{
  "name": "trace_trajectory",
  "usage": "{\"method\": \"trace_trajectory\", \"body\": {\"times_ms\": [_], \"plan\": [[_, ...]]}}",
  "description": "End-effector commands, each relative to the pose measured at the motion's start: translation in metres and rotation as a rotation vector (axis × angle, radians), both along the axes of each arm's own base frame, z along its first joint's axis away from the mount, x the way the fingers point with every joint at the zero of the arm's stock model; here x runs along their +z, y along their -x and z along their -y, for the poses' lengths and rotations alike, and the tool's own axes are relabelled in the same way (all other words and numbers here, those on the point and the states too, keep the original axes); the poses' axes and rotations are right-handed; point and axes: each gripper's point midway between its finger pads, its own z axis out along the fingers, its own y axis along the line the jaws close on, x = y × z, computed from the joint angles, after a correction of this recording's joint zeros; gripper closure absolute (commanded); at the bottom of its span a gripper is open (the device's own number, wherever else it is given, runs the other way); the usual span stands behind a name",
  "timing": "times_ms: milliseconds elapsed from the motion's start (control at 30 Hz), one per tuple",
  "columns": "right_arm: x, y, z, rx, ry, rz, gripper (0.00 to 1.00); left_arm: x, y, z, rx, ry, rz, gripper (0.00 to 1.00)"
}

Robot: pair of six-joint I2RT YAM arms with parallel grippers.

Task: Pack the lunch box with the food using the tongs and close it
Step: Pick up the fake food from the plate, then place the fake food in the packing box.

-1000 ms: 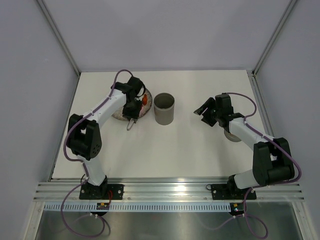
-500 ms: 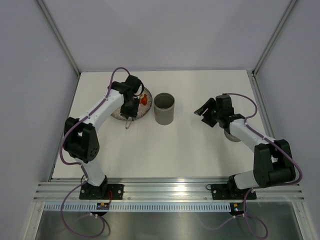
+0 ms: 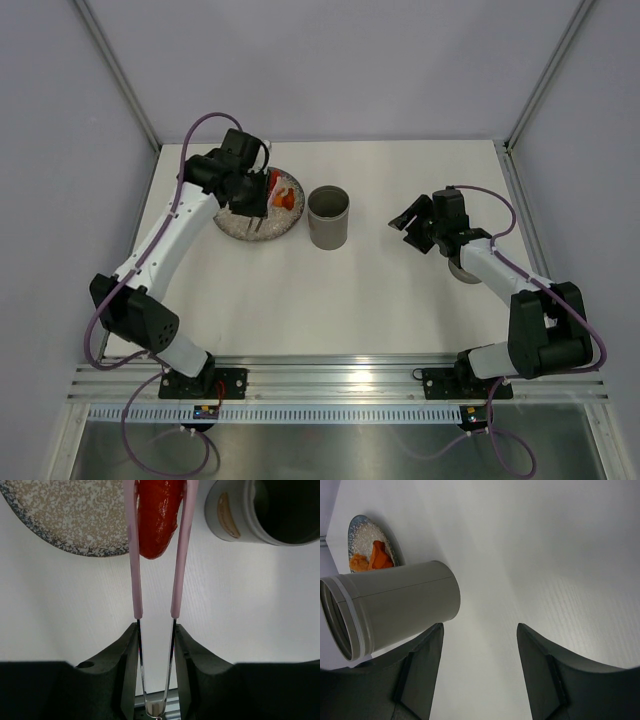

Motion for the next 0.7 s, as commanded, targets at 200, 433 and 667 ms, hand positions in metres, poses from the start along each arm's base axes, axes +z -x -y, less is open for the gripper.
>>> {"method": "trace_trajectory", "body": {"times_ms": [200, 433, 667], "plan": [[0.018, -0.005, -0.006, 0.013, -0.031, 0.050, 0.32, 0.065, 0.017, 0.049, -0.201, 0.224, 0.125, 1.00], [0.018, -0.005, -0.005, 0.012, -0.023, 0.048, 0.32, 0.071, 0.018, 0.083, -0.295, 0.244, 0.156, 1.00], [0.019, -0.004, -0.005, 0.014, -0.017, 0.048, 0.32, 0.058, 0.010, 0.115, -0.343, 0.277, 0.153, 1.00]]}}
